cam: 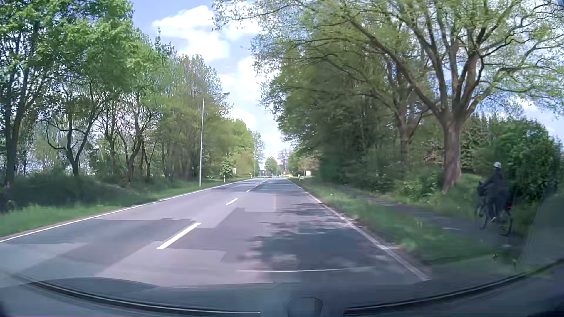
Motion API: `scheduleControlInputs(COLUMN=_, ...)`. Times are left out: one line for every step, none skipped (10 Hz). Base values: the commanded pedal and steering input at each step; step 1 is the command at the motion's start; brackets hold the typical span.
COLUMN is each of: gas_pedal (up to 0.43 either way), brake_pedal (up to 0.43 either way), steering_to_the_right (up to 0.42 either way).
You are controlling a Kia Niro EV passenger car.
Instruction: Follow the waypoints while adhering to traffic rules and regulations
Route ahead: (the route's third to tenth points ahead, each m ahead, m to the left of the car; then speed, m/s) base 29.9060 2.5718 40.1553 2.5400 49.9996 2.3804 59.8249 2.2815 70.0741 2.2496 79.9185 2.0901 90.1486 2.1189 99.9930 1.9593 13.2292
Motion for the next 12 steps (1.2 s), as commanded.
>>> scheduleControlInputs(gas_pedal=0.13, brake_pedal=0.0, steering_to_the_right=-0.004)
scheduleControlInputs(gas_pedal=0.13, brake_pedal=0.0, steering_to_the_right=-0.004)
scheduleControlInputs(gas_pedal=0.13, brake_pedal=0.0, steering_to_the_right=-0.004)
scheduleControlInputs(gas_pedal=0.13, brake_pedal=0.0, steering_to_the_right=-0.004)
scheduleControlInputs(gas_pedal=0.13, brake_pedal=0.0, steering_to_the_right=-0.004)
scheduleControlInputs(gas_pedal=0.118, brake_pedal=0.0, steering_to_the_right=-0.004)
scheduleControlInputs(gas_pedal=0.118, brake_pedal=0.0, steering_to_the_right=-0.003)
scheduleControlInputs(gas_pedal=0.11, brake_pedal=0.0, steering_to_the_right=-0.003)
scheduleControlInputs(gas_pedal=0.098, brake_pedal=0.0, steering_to_the_right=-0.003)
scheduleControlInputs(gas_pedal=0.087, brake_pedal=0.0, steering_to_the_right=-0.003)
scheduleControlInputs(gas_pedal=0.087, brake_pedal=0.0, steering_to_the_right=-0.003)
scheduleControlInputs(gas_pedal=0.087, brake_pedal=0.0, steering_to_the_right=-0.003)
